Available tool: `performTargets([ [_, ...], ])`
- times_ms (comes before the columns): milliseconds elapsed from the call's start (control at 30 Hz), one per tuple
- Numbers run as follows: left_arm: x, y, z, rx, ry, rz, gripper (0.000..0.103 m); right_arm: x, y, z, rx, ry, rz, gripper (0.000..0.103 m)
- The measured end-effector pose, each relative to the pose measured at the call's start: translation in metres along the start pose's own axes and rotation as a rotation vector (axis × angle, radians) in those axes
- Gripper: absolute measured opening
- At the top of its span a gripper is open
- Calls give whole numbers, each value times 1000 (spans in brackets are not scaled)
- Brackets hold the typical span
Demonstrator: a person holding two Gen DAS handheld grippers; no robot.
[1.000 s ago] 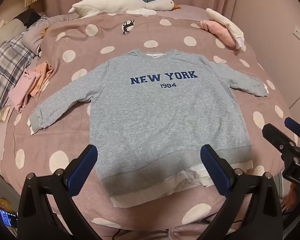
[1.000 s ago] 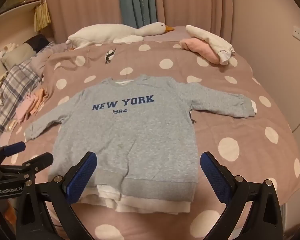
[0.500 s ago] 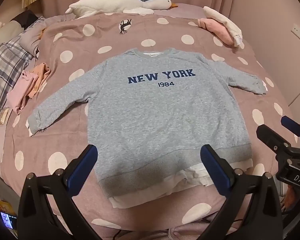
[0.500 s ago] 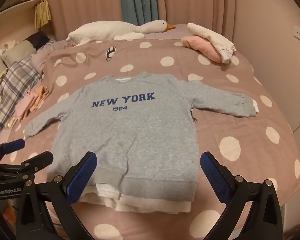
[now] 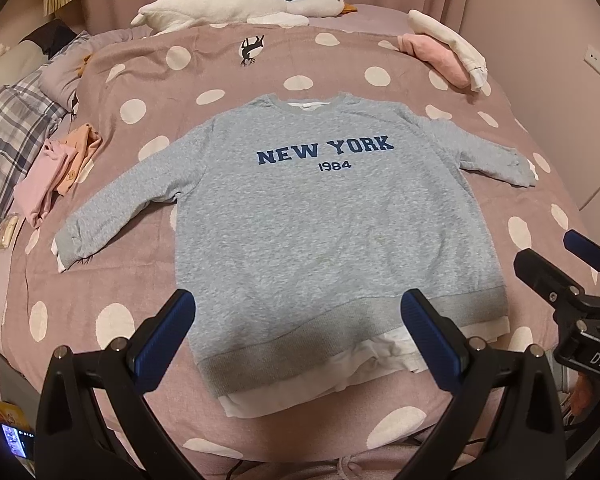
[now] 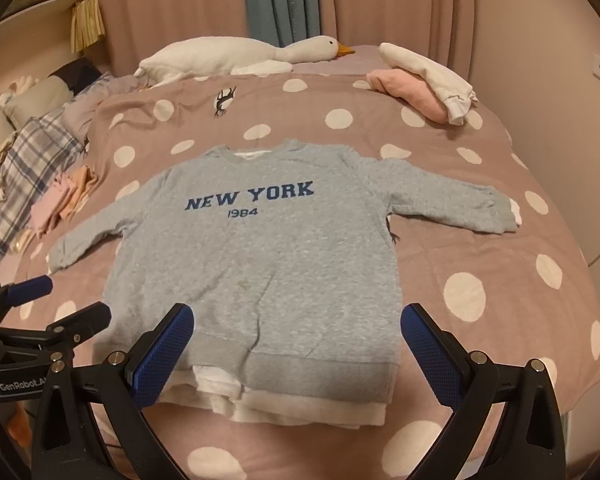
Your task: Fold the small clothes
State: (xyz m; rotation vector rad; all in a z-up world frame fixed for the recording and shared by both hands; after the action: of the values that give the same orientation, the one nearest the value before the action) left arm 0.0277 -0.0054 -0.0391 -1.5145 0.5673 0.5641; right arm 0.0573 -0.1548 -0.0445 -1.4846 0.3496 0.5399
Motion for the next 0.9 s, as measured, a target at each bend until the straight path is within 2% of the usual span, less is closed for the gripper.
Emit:
performTargets([
  [900,2,2,3,0,5,6,103,1,1,0,-1,0,5,102],
])
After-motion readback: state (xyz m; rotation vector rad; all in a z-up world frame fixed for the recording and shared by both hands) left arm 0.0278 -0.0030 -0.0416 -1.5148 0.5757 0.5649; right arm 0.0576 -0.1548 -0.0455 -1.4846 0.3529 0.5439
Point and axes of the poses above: each gripper's, at about its wrist camera, not at the fingertips, and x roughly the way its jaws point, z to its left, y to its underside, the point moved 4 cm from there along x, roughly the way its jaws point, and after that the axes turned 14 degrees about -z, right-handed, at the moved point
